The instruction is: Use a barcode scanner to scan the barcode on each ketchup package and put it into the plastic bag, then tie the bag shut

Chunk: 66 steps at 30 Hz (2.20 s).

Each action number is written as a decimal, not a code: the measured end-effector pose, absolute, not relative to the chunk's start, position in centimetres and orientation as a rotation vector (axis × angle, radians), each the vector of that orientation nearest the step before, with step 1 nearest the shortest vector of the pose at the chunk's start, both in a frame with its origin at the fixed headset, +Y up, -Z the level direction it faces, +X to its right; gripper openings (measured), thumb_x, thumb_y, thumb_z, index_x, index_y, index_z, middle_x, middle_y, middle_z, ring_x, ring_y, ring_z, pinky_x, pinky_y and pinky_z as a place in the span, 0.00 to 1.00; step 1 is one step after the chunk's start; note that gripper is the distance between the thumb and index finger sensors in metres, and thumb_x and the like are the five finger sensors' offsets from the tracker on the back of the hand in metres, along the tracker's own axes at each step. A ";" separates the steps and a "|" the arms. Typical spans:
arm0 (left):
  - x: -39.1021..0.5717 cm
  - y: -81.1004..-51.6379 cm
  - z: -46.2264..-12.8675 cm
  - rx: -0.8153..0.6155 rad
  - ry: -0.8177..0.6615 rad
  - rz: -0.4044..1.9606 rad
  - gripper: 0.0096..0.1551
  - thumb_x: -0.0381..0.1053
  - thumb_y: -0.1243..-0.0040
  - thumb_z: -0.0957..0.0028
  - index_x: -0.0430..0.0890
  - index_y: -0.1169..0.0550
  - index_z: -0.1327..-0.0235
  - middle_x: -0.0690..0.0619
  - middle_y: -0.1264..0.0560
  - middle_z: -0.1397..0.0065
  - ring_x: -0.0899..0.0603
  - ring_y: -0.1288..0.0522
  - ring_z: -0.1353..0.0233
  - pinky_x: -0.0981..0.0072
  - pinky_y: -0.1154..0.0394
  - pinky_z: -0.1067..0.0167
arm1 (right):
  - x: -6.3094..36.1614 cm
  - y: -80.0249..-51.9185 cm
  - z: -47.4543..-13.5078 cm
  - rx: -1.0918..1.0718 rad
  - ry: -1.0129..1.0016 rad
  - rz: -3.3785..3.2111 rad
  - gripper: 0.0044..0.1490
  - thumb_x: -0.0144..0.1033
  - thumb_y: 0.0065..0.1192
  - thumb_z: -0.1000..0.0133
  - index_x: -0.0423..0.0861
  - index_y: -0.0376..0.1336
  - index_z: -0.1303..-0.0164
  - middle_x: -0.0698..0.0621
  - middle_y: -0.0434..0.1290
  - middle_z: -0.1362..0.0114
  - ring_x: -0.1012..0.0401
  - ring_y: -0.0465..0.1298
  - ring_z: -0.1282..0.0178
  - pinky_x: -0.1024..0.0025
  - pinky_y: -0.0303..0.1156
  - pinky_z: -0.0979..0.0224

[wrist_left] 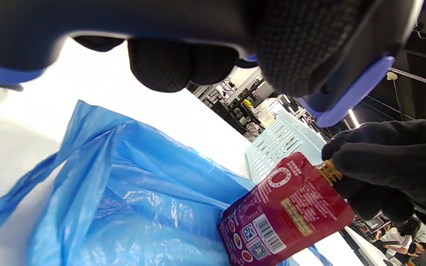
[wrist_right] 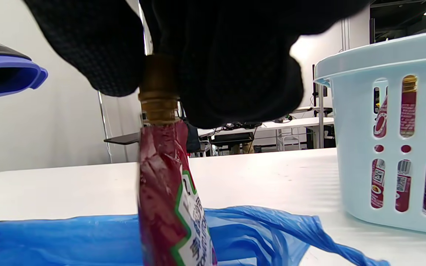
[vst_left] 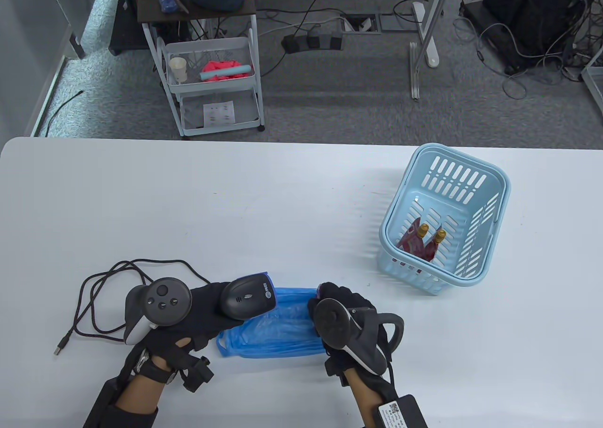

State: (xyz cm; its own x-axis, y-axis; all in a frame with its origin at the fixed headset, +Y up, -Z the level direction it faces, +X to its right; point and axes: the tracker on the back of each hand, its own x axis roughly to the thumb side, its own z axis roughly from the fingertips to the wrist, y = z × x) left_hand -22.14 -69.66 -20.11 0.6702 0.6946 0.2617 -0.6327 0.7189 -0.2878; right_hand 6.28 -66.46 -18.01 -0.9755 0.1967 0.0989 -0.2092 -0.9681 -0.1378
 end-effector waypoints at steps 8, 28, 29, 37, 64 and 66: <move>-22.2 -69.7 -20.1 -0.182 -0.363 0.748 0.30 0.59 0.28 0.54 0.50 0.20 0.39 0.54 0.20 0.37 0.40 0.17 0.41 0.44 0.24 0.38 | 6.8 -66.1 -18.0 0.136 -0.136 2.923 0.33 0.51 0.71 0.46 0.39 0.72 0.42 0.42 0.82 0.49 0.52 0.82 0.58 0.68 0.77 0.61; -22.4 -69.8 -20.3 -0.192 -0.345 0.743 0.30 0.59 0.28 0.54 0.50 0.20 0.39 0.54 0.20 0.37 0.40 0.17 0.41 0.44 0.24 0.38 | 9.8 -62.5 -18.8 0.079 -0.184 2.855 0.36 0.52 0.68 0.44 0.41 0.68 0.34 0.39 0.78 0.39 0.48 0.80 0.49 0.62 0.77 0.52; -22.4 -69.8 -20.3 -0.192 -0.343 0.742 0.30 0.59 0.28 0.54 0.50 0.20 0.39 0.54 0.20 0.37 0.40 0.17 0.41 0.44 0.24 0.38 | 10.1 -62.1 -19.0 0.065 -0.176 2.851 0.36 0.52 0.68 0.44 0.41 0.68 0.34 0.39 0.78 0.38 0.47 0.80 0.48 0.61 0.76 0.51; -22.6 -69.8 -20.3 -0.196 -0.330 0.746 0.30 0.59 0.28 0.54 0.50 0.20 0.39 0.54 0.20 0.37 0.40 0.17 0.41 0.44 0.24 0.38 | 13.0 -59.9 -20.2 -0.050 -0.203 2.853 0.36 0.49 0.67 0.43 0.41 0.66 0.31 0.36 0.75 0.34 0.45 0.78 0.44 0.58 0.76 0.47; -23.2 -70.0 -20.7 -0.207 -0.284 0.738 0.30 0.59 0.28 0.54 0.50 0.20 0.39 0.54 0.20 0.37 0.40 0.17 0.41 0.44 0.24 0.37 | 21.9 -60.0 -26.6 -0.567 0.030 2.823 0.36 0.37 0.64 0.41 0.44 0.59 0.21 0.32 0.64 0.22 0.39 0.71 0.30 0.49 0.71 0.37; -23.3 -70.0 -20.7 -0.208 -0.281 0.739 0.30 0.59 0.28 0.54 0.50 0.20 0.39 0.54 0.21 0.37 0.40 0.17 0.41 0.44 0.25 0.37 | 22.2 -60.8 -27.2 -0.599 0.058 2.813 0.37 0.37 0.64 0.41 0.45 0.58 0.20 0.32 0.63 0.21 0.38 0.70 0.29 0.48 0.71 0.36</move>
